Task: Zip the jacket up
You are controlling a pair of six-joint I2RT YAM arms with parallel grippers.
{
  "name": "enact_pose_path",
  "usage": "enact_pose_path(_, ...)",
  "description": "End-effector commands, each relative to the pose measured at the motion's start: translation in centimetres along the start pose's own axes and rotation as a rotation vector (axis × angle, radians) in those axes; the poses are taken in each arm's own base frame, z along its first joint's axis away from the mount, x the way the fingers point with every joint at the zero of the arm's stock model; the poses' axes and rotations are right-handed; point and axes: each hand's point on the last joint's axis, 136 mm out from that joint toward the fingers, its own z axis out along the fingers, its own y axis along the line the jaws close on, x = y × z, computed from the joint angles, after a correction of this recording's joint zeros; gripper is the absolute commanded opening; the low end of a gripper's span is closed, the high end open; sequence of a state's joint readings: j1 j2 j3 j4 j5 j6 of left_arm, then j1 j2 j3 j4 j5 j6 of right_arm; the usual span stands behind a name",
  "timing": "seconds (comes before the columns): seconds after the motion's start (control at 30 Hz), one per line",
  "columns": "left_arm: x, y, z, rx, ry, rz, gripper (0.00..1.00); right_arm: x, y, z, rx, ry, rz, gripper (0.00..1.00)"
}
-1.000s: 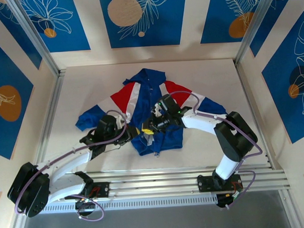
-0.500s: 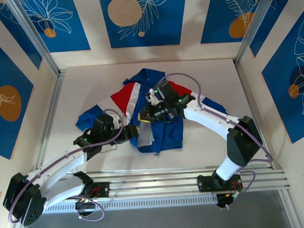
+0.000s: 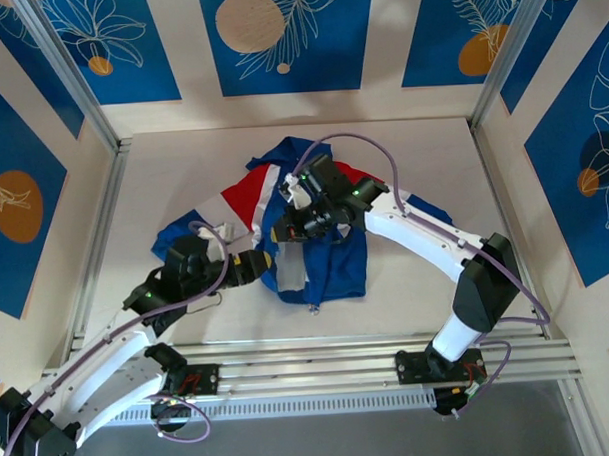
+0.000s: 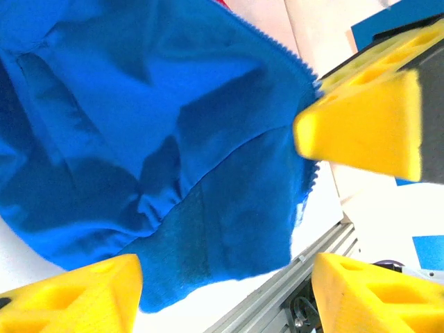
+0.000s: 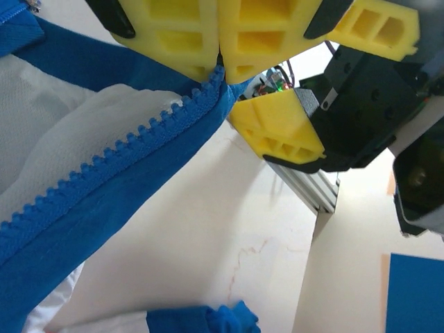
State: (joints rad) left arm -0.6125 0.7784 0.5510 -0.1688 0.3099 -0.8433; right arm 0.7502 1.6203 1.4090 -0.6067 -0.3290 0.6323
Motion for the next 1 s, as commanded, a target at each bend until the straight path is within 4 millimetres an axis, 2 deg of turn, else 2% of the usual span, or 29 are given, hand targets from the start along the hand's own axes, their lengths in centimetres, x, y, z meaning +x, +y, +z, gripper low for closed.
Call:
enact_pose_path(0.0, -0.1, -1.6, 0.2, 0.118, -0.011, 0.011, 0.66, 1.8, -0.8, 0.5, -0.053, 0.066, 0.038, 0.0)
enact_pose_path(0.1, -0.2, -2.4, 0.4, 0.185, -0.023, 0.011, 0.64, 2.2, -1.8, 0.5, -0.077, 0.071, 0.08, 0.0)
enact_pose_path(0.27, -0.1, -3.0, 0.9, 0.231, -0.013, 0.009, 0.57, 2.4, -2.2, 0.3, -0.091, 0.072, 0.092, 0.0)
enact_pose_path(0.57, 1.5, -1.6, 3.1, 0.228, 0.089, -0.109, 0.5, 2.7, -1.9, 0.5, -0.13, 0.09, 0.113, 0.0)
enact_pose_path(0.83, 2.0, -1.1, 3.4, 0.226, 0.097, -0.132, 0.5, 2.7, -2.4, 0.8, -0.143, 0.101, 0.156, 0.0)
enact_pose_path(0.87, 2.0, -1.0, 3.4, 0.226, 0.097, -0.134, 0.48, 2.7, -2.4, 0.8, -0.145, 0.1, 0.157, 0.0)
enact_pose_path(0.97, 2.0, -0.9, 3.4, 0.227, 0.092, -0.143, 0.31, 2.7, -2.4, 0.9, -0.15, 0.103, 0.159, 0.0)
